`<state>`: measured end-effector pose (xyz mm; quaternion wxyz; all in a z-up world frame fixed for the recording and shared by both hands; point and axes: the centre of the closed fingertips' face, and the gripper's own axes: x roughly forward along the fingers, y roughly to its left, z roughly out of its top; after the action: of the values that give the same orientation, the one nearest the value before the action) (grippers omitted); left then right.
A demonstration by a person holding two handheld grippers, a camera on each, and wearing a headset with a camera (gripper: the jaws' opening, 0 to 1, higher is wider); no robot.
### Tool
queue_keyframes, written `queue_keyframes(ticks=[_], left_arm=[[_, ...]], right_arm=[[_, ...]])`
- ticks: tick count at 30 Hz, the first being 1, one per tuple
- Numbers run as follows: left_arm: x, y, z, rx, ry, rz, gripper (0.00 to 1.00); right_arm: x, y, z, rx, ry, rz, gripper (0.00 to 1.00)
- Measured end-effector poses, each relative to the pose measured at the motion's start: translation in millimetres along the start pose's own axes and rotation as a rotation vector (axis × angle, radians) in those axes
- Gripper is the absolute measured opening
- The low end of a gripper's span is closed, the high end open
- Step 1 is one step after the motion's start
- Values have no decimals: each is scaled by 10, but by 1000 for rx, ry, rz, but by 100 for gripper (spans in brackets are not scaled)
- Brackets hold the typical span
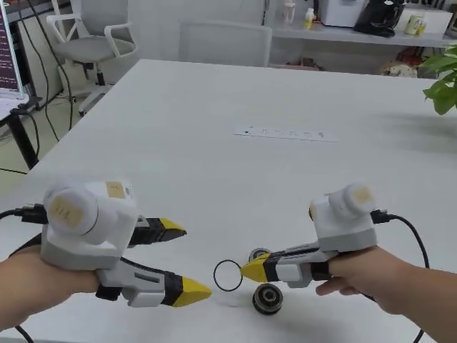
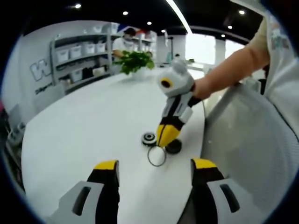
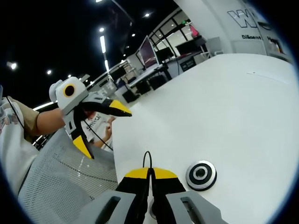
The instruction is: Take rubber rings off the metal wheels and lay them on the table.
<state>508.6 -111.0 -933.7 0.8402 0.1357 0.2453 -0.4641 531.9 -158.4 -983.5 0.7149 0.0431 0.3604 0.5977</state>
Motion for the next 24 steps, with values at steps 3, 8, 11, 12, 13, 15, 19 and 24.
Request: queue_keyframes(ticks=[3,8,11,12,13,15,19,24], left_arm=[[-24,12,-25,-17,0,6,63],[-37,1,-43,-31,3,5,64],[-33,-1,-47,-28,7,5,64],[-31,-3,-47,-28,8,4,64],[-26,-6,-48,-27,10,4,64],[-21,-12,-48,-26,14,2,64],[-8,-6,-61,-23,22,-3,64],[3,-3,-57,-28,23,-5,64]], right_arm=[[51,-13,-23,-16,14,-13,0],[117,-39,-73,-25,32,-33,0],[136,-67,-98,-45,45,-51,0],[135,-71,-101,-51,48,-57,0],[133,-73,-101,-66,51,-60,0],[125,-94,-113,-83,60,-70,0],[108,-122,-142,-109,74,-85,7],[72,-120,-169,-122,80,-84,15]])
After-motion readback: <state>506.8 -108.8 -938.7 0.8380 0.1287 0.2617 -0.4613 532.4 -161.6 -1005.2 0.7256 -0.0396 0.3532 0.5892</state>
